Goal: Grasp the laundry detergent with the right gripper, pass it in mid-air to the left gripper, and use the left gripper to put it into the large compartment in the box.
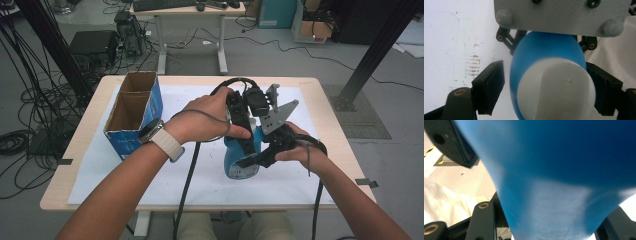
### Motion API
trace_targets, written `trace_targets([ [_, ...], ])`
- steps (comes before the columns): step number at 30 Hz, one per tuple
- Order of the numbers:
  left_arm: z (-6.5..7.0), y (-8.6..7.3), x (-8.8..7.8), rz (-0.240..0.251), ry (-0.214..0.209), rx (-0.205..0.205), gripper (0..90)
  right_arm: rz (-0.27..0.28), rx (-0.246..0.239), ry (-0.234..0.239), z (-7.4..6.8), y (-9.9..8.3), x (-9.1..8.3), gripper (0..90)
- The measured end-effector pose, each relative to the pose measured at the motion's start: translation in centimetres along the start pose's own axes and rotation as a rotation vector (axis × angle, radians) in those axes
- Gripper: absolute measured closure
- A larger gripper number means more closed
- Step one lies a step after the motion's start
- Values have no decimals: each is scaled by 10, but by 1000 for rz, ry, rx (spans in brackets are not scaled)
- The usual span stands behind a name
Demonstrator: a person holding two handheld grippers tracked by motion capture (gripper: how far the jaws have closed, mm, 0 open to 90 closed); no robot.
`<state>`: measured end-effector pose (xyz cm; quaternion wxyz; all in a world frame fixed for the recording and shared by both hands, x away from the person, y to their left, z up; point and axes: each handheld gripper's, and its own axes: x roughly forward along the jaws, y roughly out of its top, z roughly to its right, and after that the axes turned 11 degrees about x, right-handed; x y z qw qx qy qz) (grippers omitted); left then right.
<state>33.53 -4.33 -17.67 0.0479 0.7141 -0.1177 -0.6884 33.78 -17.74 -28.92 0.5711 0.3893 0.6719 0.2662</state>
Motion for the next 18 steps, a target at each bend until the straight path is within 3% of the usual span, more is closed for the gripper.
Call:
trace_targets([
  [12,0,1,1,3,-21,16,369,-4,-4,11,0,-1,1,429],
  [18,1,2,2,-18,-16,27,374,-6,-13,6,1,-1,3,429],
])
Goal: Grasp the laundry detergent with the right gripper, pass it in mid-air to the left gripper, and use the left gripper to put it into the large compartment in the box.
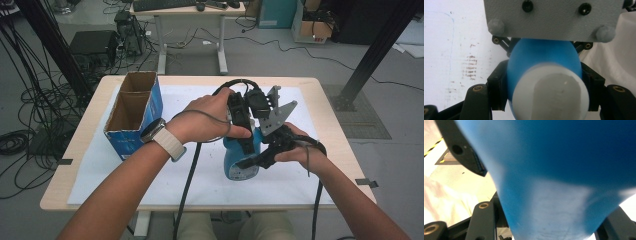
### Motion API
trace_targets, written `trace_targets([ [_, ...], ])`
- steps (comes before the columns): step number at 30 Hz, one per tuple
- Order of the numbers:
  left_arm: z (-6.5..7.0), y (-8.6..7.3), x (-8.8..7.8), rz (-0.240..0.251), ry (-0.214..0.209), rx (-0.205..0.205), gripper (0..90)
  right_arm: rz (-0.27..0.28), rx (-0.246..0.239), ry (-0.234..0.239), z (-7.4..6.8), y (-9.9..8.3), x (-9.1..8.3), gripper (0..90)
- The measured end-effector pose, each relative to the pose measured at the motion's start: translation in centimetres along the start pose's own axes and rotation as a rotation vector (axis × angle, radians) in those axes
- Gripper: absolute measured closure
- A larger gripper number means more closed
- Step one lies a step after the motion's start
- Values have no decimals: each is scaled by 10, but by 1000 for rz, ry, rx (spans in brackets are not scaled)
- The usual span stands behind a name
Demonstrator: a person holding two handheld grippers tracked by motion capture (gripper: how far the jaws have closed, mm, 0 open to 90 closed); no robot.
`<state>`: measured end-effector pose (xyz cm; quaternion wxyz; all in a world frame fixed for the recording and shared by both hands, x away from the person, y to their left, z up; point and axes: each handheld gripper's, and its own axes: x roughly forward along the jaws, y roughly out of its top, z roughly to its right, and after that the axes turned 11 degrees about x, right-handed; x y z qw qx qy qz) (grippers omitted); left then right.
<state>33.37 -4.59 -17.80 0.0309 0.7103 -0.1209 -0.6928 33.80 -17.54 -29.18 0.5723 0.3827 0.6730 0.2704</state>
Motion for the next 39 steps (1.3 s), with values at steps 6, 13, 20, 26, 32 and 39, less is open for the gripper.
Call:
trace_targets([
  [6,0,0,1,2,5,-1,376,-6,3,-1,0,0,1,429],
  [13,0,0,0,2,7,0,376,-7,-2,-8,0,0,0,430],
  [20,1,0,1,-4,6,3,376,-7,-3,-10,0,0,0,429],
  [26,1,0,1,-3,6,5,376,-8,-1,-14,-1,-1,0,430],
  [32,1,0,1,2,7,6,376,-7,-1,-15,-1,-1,0,430],
  [39,0,0,0,4,5,3,376,-7,0,-14,-1,0,-1,430],
])
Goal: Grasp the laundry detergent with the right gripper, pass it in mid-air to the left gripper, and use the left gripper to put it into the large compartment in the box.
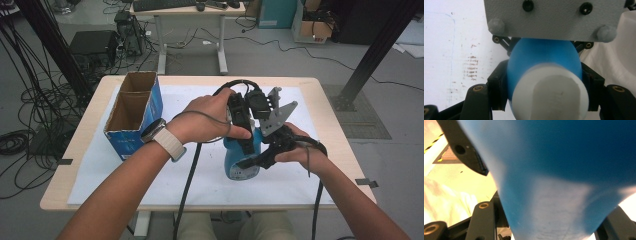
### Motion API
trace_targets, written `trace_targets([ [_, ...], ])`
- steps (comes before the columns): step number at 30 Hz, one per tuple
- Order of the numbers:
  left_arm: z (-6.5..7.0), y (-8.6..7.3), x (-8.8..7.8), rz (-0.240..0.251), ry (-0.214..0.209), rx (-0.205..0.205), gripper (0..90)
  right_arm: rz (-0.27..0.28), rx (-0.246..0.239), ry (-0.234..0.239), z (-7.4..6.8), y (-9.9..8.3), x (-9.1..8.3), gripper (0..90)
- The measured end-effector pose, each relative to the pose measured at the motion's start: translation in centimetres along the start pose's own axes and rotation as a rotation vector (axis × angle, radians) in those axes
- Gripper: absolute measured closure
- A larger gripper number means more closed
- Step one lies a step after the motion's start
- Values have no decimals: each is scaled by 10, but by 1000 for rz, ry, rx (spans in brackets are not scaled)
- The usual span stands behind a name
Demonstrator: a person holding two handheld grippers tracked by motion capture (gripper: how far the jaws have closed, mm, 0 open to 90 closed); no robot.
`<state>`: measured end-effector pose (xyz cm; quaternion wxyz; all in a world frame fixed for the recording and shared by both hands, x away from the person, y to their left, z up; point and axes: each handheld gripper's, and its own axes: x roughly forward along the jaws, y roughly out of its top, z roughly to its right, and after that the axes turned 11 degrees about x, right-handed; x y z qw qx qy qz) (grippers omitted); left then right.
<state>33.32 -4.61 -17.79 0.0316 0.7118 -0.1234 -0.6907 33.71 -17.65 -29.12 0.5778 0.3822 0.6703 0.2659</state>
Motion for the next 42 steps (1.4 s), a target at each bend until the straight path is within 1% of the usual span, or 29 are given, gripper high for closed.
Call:
trace_targets([
  [12,-1,-2,0,9,1,2,376,-4,-2,-1,1,1,1,430],
  [15,-1,-2,1,9,1,2,376,-4,4,1,1,1,1,430],
  [23,-1,-2,0,10,-5,-5,375,-6,1,1,1,1,1,430],
  [28,-1,-2,0,13,3,0,375,-6,-4,-1,1,1,0,430],
  [33,-1,-1,-1,9,1,3,375,-7,-3,-7,1,2,-1,430],
  [35,-1,-1,-1,15,5,2,375,-8,-1,-1,1,2,-2,430],
  [36,-2,-1,-2,10,2,3,375,-7,-6,-7,1,2,-2,430],
  [42,-2,0,-4,13,10,7,375,-10,-10,-10,2,4,-4,430],
])
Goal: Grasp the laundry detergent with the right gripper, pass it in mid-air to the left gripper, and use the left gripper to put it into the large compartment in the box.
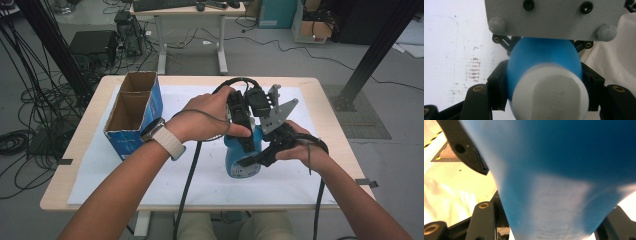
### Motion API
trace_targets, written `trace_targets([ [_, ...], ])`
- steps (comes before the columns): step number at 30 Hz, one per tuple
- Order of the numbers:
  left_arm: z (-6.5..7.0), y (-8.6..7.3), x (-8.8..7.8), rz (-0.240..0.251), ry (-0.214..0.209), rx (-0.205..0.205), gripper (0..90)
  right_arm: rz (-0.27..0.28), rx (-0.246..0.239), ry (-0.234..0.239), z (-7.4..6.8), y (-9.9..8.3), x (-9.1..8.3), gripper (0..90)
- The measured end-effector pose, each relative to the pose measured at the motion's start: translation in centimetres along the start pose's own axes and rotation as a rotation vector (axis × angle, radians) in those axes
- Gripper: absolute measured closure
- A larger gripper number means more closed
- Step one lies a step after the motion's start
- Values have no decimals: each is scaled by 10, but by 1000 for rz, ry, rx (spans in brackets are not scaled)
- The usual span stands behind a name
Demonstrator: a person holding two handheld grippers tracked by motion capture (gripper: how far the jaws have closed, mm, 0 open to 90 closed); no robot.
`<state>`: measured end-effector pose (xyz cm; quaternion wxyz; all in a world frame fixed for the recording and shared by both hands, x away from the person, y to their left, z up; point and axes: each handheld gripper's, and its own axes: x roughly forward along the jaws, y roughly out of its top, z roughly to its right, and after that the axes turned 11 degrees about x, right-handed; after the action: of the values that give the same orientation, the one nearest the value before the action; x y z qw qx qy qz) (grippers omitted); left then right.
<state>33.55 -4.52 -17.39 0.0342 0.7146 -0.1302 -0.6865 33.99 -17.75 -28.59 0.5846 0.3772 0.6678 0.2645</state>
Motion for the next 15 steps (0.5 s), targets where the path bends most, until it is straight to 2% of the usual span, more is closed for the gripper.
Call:
trace_targets([
  [12,-1,3,-4,-4,16,9,375,-3,-9,-19,1,3,-4,430],
  [15,-2,3,-5,-1,19,21,375,0,-17,-25,2,4,-6,430],
])
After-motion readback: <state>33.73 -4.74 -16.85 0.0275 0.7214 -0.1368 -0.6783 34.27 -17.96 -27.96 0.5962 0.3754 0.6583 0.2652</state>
